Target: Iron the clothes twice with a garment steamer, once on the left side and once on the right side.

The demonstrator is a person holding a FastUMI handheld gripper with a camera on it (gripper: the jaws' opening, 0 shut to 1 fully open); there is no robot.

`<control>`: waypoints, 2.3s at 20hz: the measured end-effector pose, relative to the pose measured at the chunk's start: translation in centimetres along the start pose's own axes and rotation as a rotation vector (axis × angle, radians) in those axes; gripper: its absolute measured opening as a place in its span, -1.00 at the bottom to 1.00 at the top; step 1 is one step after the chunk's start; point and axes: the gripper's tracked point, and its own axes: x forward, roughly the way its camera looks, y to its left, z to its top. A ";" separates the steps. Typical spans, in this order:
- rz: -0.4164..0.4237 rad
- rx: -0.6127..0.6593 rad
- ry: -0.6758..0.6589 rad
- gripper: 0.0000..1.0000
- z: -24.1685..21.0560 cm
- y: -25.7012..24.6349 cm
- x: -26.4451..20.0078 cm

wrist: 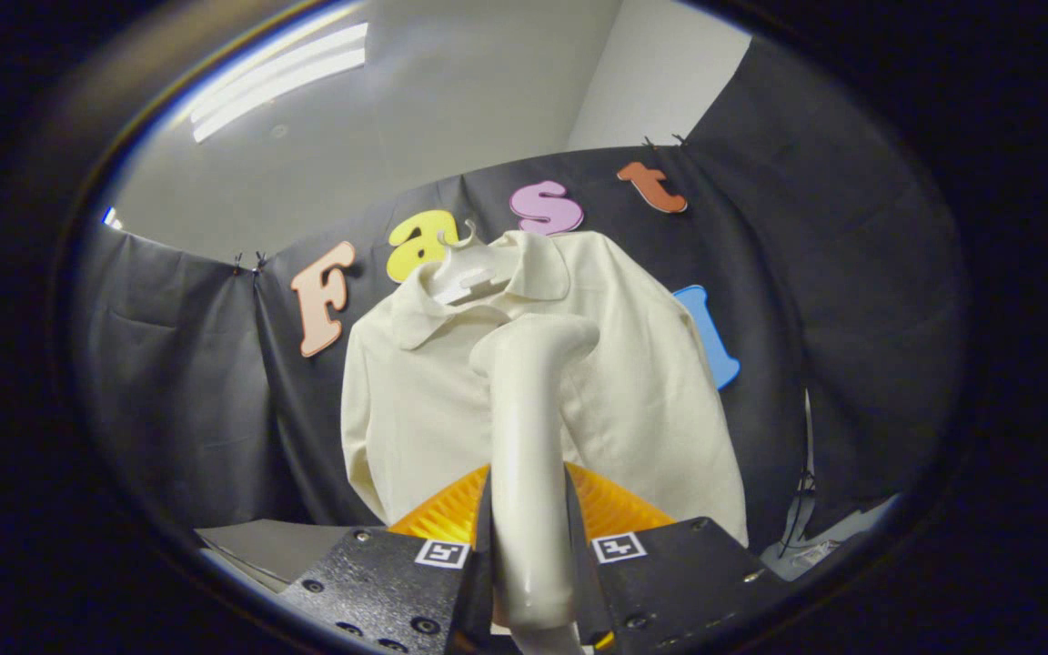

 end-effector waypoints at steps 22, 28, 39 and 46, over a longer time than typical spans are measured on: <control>-0.072 0.037 0.042 -0.37 -3.0 -6.6 4.2; -0.105 0.089 0.083 -0.36 -7.2 -9.0 2.5; -0.148 0.173 0.156 -0.36 -14.6 -12.1 -1.1; -0.188 0.200 0.213 -0.36 -18.8 -14.3 -3.8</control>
